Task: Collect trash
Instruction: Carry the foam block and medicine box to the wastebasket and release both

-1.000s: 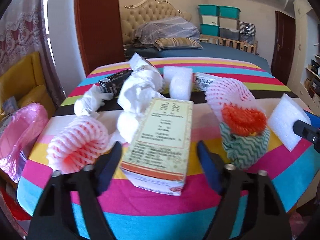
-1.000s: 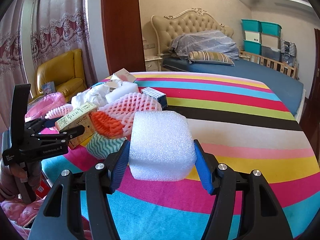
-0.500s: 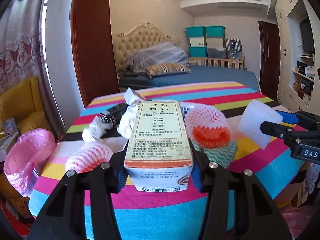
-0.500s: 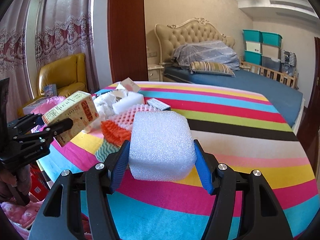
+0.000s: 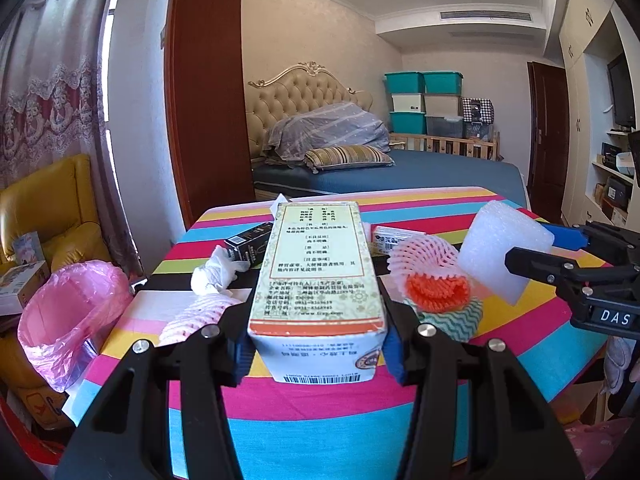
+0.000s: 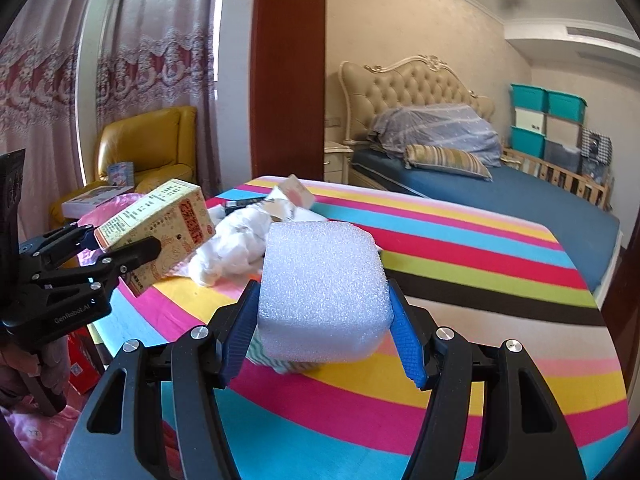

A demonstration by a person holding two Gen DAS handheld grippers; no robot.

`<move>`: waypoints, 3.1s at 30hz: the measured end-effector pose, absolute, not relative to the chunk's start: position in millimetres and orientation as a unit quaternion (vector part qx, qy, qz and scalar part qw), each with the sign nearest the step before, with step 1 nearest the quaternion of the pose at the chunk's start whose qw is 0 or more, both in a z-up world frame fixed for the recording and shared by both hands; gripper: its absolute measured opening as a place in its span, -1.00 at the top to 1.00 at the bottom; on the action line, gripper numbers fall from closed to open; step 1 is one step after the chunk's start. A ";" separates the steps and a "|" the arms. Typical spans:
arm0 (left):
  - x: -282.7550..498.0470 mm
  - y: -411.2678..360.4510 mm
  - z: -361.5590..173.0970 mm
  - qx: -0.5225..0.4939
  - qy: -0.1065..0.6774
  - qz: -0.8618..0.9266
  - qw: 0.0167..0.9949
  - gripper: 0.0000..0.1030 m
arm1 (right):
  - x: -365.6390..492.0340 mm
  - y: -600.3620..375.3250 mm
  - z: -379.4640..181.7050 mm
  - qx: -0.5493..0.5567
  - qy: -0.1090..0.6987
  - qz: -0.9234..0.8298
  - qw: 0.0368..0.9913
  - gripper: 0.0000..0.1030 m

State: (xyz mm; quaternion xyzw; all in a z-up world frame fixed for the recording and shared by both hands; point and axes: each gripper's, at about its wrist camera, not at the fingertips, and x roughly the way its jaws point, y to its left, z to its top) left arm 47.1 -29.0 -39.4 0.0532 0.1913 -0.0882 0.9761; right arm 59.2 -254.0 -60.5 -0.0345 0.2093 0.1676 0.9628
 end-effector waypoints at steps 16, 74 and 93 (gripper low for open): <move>36.7 40.9 -41.5 0.027 0.185 -0.022 0.982 0.00 | 87.3 -169.7 -46.7 -0.077 0.214 0.257 0.939 -0.16; 89.2 306.5 -32.6 -0.115 0.234 0.152 0.953 0.05 | 218.2 144.9 -22.3 -0.113 0.287 0.410 0.858 -0.17; 73.7 300.6 -22.5 -0.016 0.207 0.242 0.948 -0.92 | 225.0 83.2 21.0 -0.062 0.253 0.395 0.881 -0.65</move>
